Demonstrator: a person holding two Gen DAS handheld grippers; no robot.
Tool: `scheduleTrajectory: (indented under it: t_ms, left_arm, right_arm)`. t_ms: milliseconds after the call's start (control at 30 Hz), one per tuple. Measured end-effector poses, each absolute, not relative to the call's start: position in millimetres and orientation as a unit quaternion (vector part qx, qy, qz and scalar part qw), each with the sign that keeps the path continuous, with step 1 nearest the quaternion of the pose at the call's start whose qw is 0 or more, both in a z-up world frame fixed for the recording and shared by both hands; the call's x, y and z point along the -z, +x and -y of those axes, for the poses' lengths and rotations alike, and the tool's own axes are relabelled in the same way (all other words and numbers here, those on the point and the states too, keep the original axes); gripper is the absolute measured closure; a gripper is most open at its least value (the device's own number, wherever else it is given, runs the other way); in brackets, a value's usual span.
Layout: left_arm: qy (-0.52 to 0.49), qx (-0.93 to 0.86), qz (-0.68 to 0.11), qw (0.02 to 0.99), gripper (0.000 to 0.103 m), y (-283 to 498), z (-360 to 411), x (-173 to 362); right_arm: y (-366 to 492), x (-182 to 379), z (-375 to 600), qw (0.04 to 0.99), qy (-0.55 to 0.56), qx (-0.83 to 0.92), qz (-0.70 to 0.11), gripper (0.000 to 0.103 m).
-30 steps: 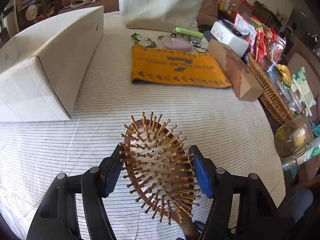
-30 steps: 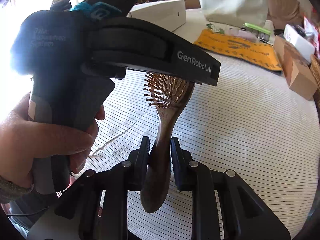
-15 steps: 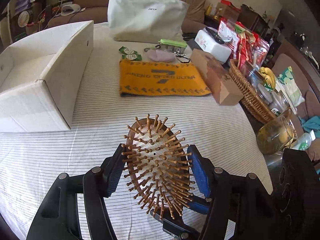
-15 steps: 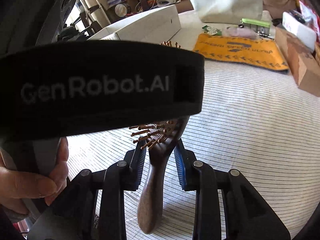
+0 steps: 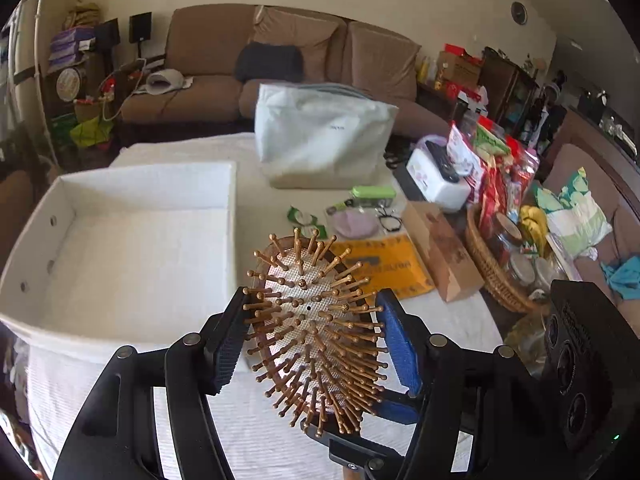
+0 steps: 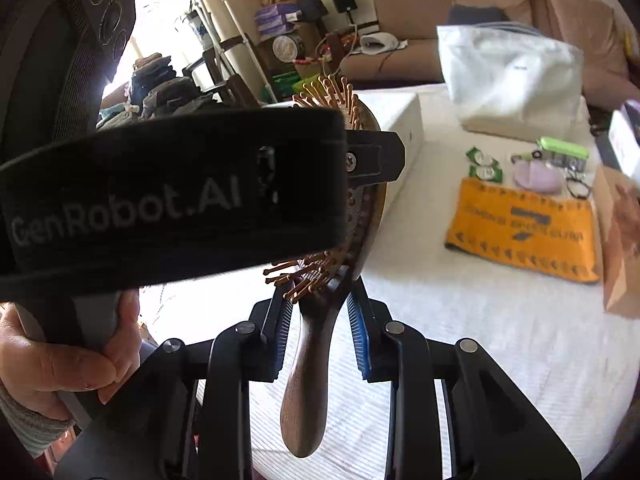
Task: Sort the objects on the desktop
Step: 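Carry the hairbrush with both grippers over the white box and lower it inside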
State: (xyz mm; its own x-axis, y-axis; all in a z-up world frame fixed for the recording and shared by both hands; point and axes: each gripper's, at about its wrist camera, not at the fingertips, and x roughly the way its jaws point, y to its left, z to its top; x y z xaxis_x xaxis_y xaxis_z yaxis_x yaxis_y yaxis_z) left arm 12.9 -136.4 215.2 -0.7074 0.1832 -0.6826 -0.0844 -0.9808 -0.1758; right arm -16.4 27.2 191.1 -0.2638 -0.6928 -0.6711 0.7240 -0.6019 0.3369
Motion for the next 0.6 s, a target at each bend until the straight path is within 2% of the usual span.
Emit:
scheduleTrajectory:
  t_ms: [167, 300, 400, 600]
  left_arm:
    - [-0.376, -0.925, 0.048, 0.035, 0.037, -38.1, 204.5, -263.6]
    - [-0.401, -0.915, 0.037, 0.011, 0.037, -86.3, 261.8, -273.0]
    - [-0.425, -0.904, 0.041, 0.006, 0.037, -122.9, 301.8, -255.5]
    - [-0.486, -0.871, 0.078, 0.002, 0.038, -189.1, 365.8, -181.6]
  right_arm:
    - [-60.9, -235.8, 54.5, 0.471, 0.407, 0.782, 0.016, 0.077]
    - [-90.8, -246.8, 130.8, 0.487, 0.431, 0.758, 0.053, 0.077]
    - [-125.4, -222.6, 182.9, 0.483, 0.462, 0.740, 0.073, 0.077]
    - [-189.4, -139.5, 263.5, 0.446, 0.530, 0.714, 0.103, 0.077]
